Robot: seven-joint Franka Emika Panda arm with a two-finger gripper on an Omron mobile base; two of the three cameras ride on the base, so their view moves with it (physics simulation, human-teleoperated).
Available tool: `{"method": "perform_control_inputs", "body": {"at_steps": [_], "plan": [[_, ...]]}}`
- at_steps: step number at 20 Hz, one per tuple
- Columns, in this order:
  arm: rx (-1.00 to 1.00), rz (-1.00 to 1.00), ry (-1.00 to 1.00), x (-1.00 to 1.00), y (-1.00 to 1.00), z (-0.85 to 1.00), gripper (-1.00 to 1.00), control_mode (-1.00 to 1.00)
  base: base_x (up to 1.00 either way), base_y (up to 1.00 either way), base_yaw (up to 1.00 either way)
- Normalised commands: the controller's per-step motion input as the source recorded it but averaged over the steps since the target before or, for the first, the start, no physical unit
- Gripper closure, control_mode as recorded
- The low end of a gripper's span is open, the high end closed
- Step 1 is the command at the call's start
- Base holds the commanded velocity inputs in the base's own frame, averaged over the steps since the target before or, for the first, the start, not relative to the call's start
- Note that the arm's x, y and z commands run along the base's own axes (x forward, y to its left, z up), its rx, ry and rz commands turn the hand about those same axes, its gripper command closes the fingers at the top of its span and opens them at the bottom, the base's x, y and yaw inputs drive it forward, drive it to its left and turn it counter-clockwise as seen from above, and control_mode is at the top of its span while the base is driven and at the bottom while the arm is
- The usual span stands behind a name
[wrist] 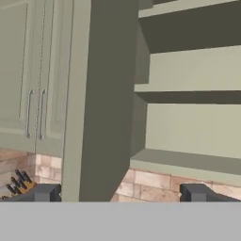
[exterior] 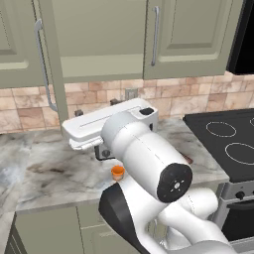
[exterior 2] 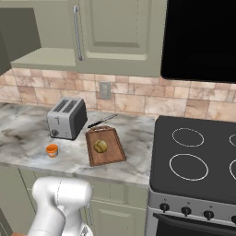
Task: Pick the bread, place it on the cutting board, pick the jam, place it on the counter, and close the cabinet.
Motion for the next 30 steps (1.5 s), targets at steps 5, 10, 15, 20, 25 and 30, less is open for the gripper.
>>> {"method": "perform_control_inputs", "body": {"at_steps": [5,10,15,20,25,30], "plan": [[0.00,0.02,0.00,0.00,0.14,0.00,-1.00,-1.00,0.00,0.00,0.00],[0.00,0.01,0.00,0.00,0.17,-0.01,-1.00,-1.00,0.00,0.00,0.00],[0.00,0.00,0.00,0.00,0.16,-0.15,-1.00,-1.00,0.00,0.00,0.00],[0.00,0.00,0.00,0.00,0.16,-0.15,-1.00,-1.00,0.00,0.00,0.00],[0.00,0.00,0.00,0.00,0.14,-0.07,-1.00,-1.00,0.00,0.00,0.00],[0.00,0.00,0.00,0.00,0.14,-0.04,-1.00,-1.00,0.00,0.00,0.00]]}}
